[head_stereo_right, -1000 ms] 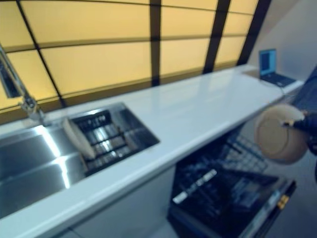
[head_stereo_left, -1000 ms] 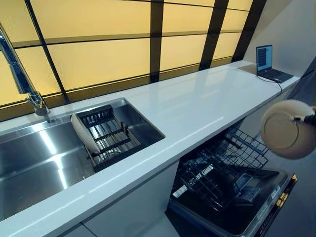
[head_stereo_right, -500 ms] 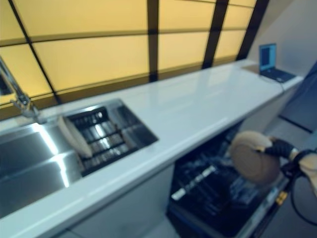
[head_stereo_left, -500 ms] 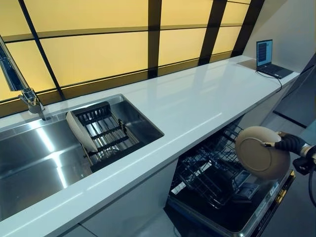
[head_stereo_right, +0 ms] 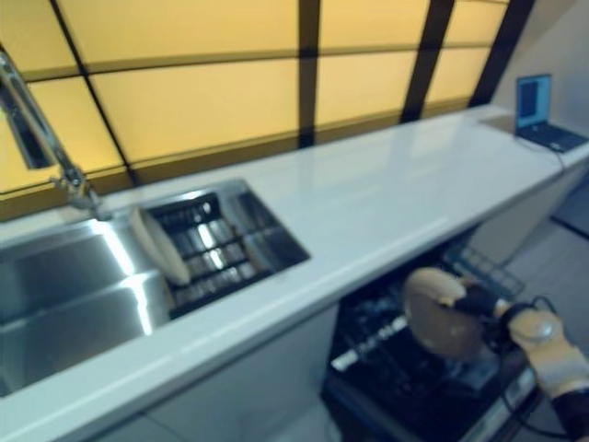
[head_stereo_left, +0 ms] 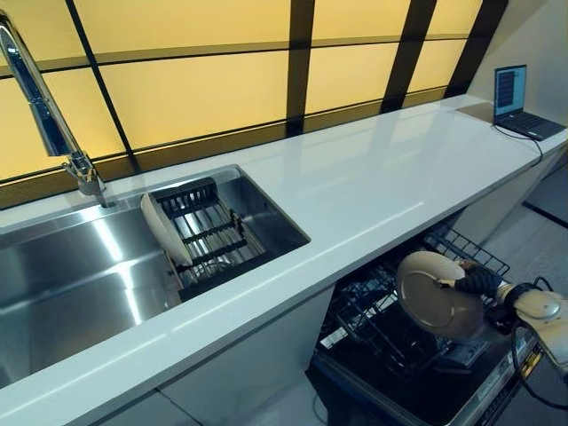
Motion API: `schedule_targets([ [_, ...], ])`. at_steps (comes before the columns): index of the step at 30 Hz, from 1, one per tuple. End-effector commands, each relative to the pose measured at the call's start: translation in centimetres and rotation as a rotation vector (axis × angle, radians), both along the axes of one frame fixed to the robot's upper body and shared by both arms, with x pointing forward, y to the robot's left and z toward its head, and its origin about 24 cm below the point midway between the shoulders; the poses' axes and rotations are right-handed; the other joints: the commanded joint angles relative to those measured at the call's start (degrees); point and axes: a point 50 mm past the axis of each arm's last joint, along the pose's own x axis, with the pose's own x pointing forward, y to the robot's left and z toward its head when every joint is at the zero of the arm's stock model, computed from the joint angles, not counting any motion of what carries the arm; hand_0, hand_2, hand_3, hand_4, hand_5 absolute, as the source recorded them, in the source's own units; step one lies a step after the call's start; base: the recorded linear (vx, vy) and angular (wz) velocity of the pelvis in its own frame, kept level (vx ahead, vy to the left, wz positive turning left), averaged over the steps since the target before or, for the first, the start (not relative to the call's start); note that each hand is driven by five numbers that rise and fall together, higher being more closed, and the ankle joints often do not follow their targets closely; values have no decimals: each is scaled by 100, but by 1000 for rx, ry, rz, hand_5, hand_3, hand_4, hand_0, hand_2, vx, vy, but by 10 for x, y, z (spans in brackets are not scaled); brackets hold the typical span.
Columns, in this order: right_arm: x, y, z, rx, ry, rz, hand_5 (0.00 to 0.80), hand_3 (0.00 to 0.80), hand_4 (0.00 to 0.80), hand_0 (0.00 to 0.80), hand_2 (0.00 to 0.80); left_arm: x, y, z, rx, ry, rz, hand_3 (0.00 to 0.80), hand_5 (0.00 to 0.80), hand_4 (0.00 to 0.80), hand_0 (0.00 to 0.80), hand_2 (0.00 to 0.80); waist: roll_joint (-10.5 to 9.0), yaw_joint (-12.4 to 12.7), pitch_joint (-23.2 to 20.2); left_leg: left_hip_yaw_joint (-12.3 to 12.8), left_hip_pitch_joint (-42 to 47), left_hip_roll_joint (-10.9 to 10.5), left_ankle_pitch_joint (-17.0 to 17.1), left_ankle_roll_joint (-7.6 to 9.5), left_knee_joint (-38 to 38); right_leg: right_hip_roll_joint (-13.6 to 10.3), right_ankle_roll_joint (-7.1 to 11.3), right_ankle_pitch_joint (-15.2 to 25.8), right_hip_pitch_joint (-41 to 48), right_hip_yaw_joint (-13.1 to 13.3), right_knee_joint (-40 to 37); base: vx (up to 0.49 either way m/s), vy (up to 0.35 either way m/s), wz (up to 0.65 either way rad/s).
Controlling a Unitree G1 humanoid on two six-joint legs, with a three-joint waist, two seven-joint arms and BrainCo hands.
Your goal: Take plates into dishwasher
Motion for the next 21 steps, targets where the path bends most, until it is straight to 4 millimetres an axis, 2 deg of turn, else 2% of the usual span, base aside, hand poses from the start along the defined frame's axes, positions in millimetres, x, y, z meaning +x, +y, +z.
schedule_targets([
  [1, 10, 11, 6, -47, -73, 58, 800, 800, 800, 800, 800, 5, 8, 3, 7, -20, -1, 0, 0, 0, 0, 0, -154, 297, -206, -12, 360, 82, -466, -211, -6, -444, 809, 681, -477, -180, -6, 0, -27, 11],
  [7, 7, 13, -12, -57, -40, 55, 800, 800, 800, 800, 800, 17, 4, 4, -23, -90, 70, 0, 0, 0, 0, 0, -91, 363, -136, -85, 316, 68, -442, -207, -6, -476, 809, 678, -495, -249, 8, -24, -23, 8],
  [18, 4, 23, -44, -113, 30, 73, 800, 800, 800, 800, 800, 23, 4, 6, -30, -147, 131, 0, 0, 0, 0, 0, 32, 471, -68, -194, 234, 44, -383, -231, -6, -528, 817, 679, -525, -344, 0, -14, -10, 4],
  [21, 3, 24, -53, -130, 50, 67, 800, 800, 800, 800, 800, 31, 4, 8, -51, -190, 131, 0, 0, 0, 0, 0, 82, 491, -25, -230, 203, 33, -363, -231, -6, -538, 814, 681, -542, -349, 5, -44, -11, 7],
])
